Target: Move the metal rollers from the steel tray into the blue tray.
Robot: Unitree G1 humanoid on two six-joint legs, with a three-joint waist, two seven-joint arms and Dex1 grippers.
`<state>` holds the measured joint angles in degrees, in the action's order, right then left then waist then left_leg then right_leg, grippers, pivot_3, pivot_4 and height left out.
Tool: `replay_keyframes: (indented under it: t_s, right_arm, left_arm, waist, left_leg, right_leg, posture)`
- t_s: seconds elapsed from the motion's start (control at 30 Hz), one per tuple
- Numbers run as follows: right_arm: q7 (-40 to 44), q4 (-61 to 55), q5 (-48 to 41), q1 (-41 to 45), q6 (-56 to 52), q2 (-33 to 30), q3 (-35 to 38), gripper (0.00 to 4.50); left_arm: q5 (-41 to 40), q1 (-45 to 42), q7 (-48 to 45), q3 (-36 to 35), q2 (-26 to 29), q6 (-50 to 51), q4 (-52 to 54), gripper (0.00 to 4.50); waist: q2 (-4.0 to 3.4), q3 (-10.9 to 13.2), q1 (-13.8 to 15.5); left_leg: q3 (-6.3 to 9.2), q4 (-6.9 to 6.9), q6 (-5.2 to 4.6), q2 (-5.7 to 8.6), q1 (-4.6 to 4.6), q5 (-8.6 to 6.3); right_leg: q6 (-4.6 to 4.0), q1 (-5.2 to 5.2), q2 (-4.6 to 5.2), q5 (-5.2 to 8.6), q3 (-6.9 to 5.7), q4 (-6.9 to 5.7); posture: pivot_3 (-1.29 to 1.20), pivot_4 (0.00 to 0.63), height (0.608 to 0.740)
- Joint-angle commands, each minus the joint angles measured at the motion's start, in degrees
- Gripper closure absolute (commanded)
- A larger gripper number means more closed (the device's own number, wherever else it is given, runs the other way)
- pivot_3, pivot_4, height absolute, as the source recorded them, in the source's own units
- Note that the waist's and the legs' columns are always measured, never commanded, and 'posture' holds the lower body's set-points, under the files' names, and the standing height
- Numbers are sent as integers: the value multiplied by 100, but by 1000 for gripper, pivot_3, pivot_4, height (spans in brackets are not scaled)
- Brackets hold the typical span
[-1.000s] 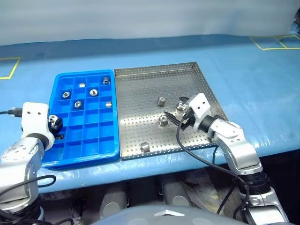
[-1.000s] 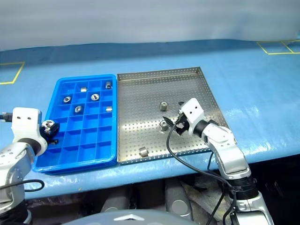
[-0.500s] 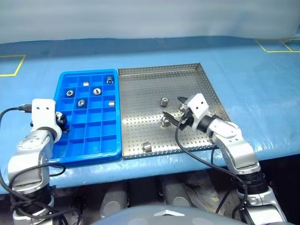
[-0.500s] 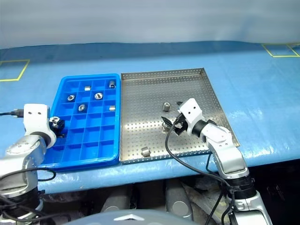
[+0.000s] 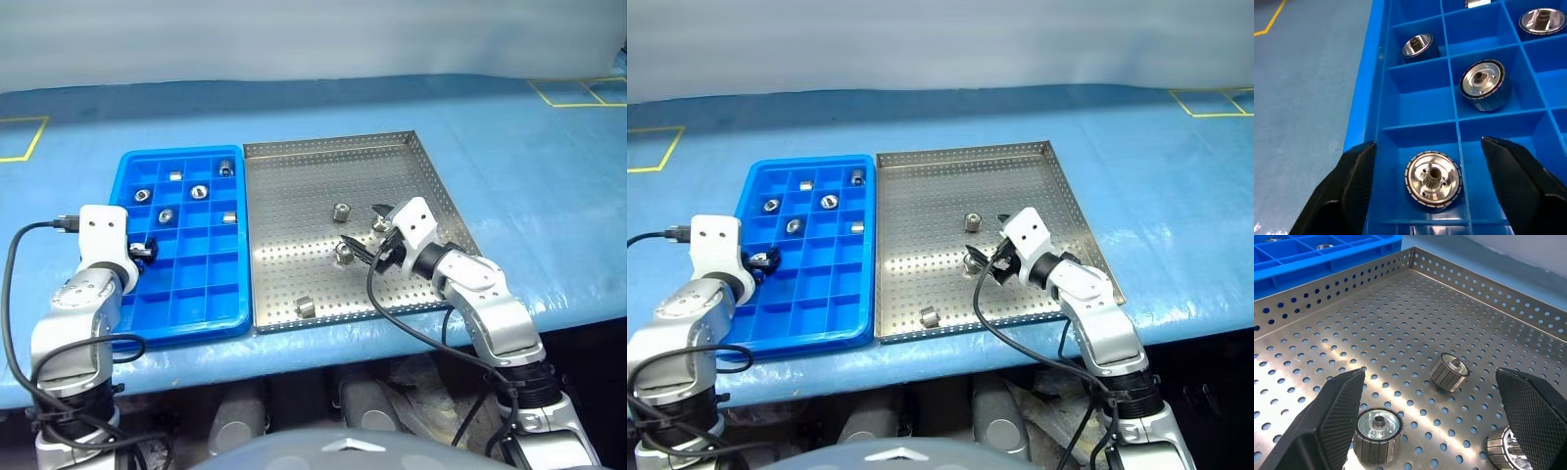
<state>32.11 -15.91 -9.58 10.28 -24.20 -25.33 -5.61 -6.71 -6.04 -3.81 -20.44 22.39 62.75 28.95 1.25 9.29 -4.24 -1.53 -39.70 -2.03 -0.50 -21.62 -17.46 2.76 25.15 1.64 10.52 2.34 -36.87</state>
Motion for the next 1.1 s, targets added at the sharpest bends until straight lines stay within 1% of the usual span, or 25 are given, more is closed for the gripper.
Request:
replay_keyframes:
  t_s: [0.03,0.17,0.23,0.33,0.47,0.57,0.63,0.8,0.87,0.9,1.1]
  right_arm:
    - [-53,-202,-14,42,87,-21,149,0]
    - [-121,-308,-19,-16,66,-42,240,0]
    - [-180,-394,-13,-93,49,-73,310,0]
    - [-308,-489,20,-198,22,-82,422,0]
    - [-559,-626,159,-371,-43,-163,612,0]
    - [-621,-741,163,-489,-74,-193,690,0]
    - [-653,-852,144,-599,-90,-194,749,0]
    - [-742,-1000,159,-765,-127,-149,821,0]
    - [-765,-1038,148,-798,-132,-140,835,0]
    - [-773,-1050,144,-807,-135,-140,840,0]
    - [-810,-1041,140,-800,-123,-130,854,0]
  left_arm:
    - [-234,-333,-43,-264,-278,-639,270,821]
    - [-952,-696,-635,111,-700,-977,397,821]
    - [-1290,-799,-1034,573,-830,-1004,398,821]
    - [-1478,-926,-1325,1233,-997,-1066,164,821]
    - [-1360,-1136,-1741,2320,-1281,-1593,-638,821]
    - [-1244,-1391,-1688,2553,-1464,-1765,-1238,821]
    - [-937,-1661,-1486,2768,-1498,-1853,-1753,821]
    - [-493,-2075,-1337,3034,-1541,-2155,-2631,821]
    - [-370,-2198,-1264,3071,-1588,-2222,-2876,821]
    - [-305,-2246,-1250,3102,-1604,-2251,-2968,821]
    - [74,-2445,-1041,3231,-1757,-2596,-3492,821]
  waist:
    - [2,-2,7]
    - [7,-5,40]
    - [8,-7,24]
    - [8,-7,-54]
    - [3,-11,-190]
    - [3,-11,-387]
    - [3,-11,-516]
    - [0,-12,-892]
    - [0,-12,-997]
    - [0,-12,-1046]
    - [0,-12,-1234]
  left_leg:
    - [0,0,0,0,0,0]
    - [-3,-1,-2,4,0,-1]
    - [-8,-6,-9,5,-1,-5]
    - [-21,-7,-18,6,-2,-11]
    - [-27,-8,-21,8,-2,-12]
    - [-30,-15,-25,10,-3,-14]
    - [-31,-18,-25,7,-2,-13]
    - [-27,-22,-25,12,10,-12]
    - [-26,-23,-28,12,8,-14]
    - [-26,-23,-30,13,8,-15]
    - [-27,-23,-32,13,6,-16]
  right_leg:
    - [0,0,0,0,0,0]
    - [1,-4,5,-2,0,2]
    - [4,-5,7,-3,1,5]
    - [9,-4,7,-6,10,7]
    - [14,-4,1,-8,19,9]
    - [18,-5,-6,-9,28,10]
    - [22,-5,-15,-10,34,9]
    - [34,-23,-19,-13,40,11]
    - [52,-24,-17,-8,42,16]
    - [65,-24,-16,-3,44,18]
    - [70,-23,-14,-2,48,18]
  posture:
    - [-151,150,740]
    - [-188,150,740]
    - [-206,150,740]
    - [-242,150,740]
    - [-289,150,740]
    - [-313,150,740]
    - [-335,150,740]
    - [-365,150,740]
    - [-368,150,740]
    - [-369,150,740]
    - [-371,150,740]
